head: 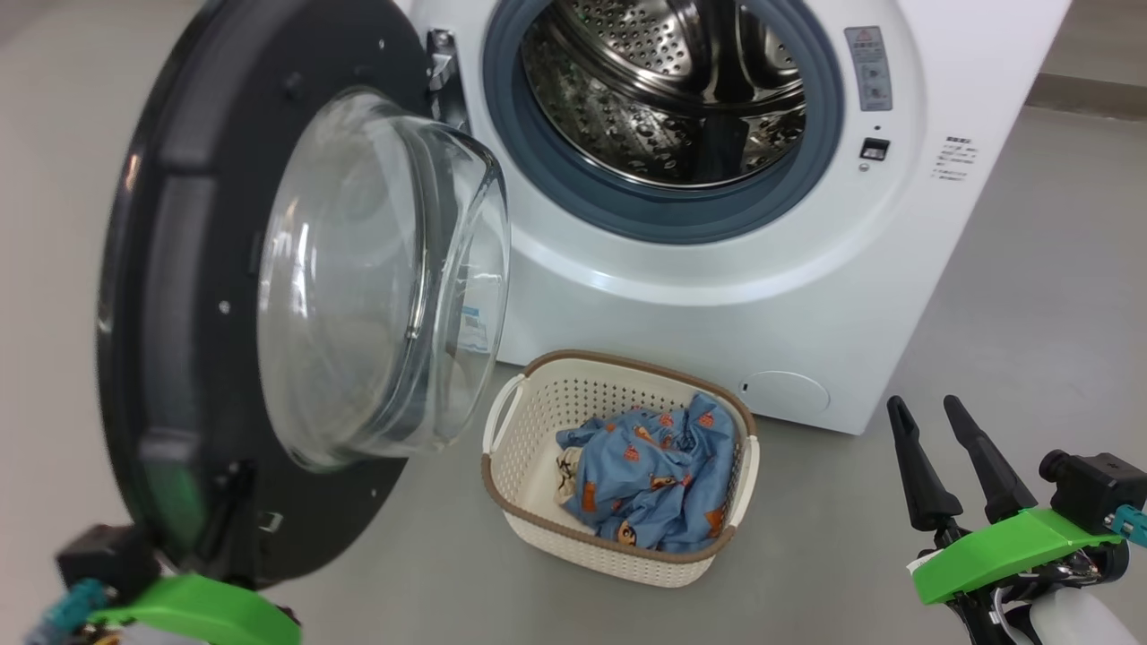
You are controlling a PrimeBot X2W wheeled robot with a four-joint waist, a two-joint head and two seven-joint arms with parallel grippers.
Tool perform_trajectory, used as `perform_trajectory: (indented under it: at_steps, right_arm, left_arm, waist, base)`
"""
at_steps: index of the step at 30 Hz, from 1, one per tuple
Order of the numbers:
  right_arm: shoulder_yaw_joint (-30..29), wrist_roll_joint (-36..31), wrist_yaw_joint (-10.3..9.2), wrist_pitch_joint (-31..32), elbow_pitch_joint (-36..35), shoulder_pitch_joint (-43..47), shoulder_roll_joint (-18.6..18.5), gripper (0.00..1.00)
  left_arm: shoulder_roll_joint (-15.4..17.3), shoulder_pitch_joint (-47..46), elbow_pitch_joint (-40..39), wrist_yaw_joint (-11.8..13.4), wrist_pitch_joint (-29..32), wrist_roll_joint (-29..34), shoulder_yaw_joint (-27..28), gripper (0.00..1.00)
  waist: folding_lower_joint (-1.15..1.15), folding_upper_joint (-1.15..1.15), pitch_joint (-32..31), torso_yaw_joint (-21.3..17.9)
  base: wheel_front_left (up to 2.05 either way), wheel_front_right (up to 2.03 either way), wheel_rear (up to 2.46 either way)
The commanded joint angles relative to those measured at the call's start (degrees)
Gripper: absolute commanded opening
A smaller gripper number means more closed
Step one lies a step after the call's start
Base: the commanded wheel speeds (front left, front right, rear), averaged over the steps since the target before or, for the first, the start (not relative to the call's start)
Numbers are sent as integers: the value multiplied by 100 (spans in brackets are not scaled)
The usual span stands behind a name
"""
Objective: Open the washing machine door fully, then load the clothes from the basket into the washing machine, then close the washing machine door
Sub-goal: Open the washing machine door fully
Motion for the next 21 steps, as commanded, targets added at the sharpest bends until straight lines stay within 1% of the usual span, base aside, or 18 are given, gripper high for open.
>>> perform_trajectory:
  at_steps: [1,8,13,21]
  right_arm:
    - [79,-45,33,-70,-147,-99,-76,100]
    - [85,-62,33,-70,-158,-244,-85,100]
    - [82,-63,33,-70,-167,-334,-68,100]
    - [121,-55,33,-70,-170,-584,-186,100]
  left_arm:
    - [348,-466,29,75,31,-74,429,0]
    - [855,-962,702,-15,181,-193,740,0]
    - [1230,-1308,1240,-76,330,-198,854,0]
    - [1672,-1947,2154,-168,474,-227,953,0]
  waist:
    - [0,0,110,140]
    - [0,0,282,209]
    - [0,0,426,195]
    - [0,0,728,92]
  base:
    - [0,0,0]
    - [0,0,0]
    - [0,0,0]
    - [0,0,0]
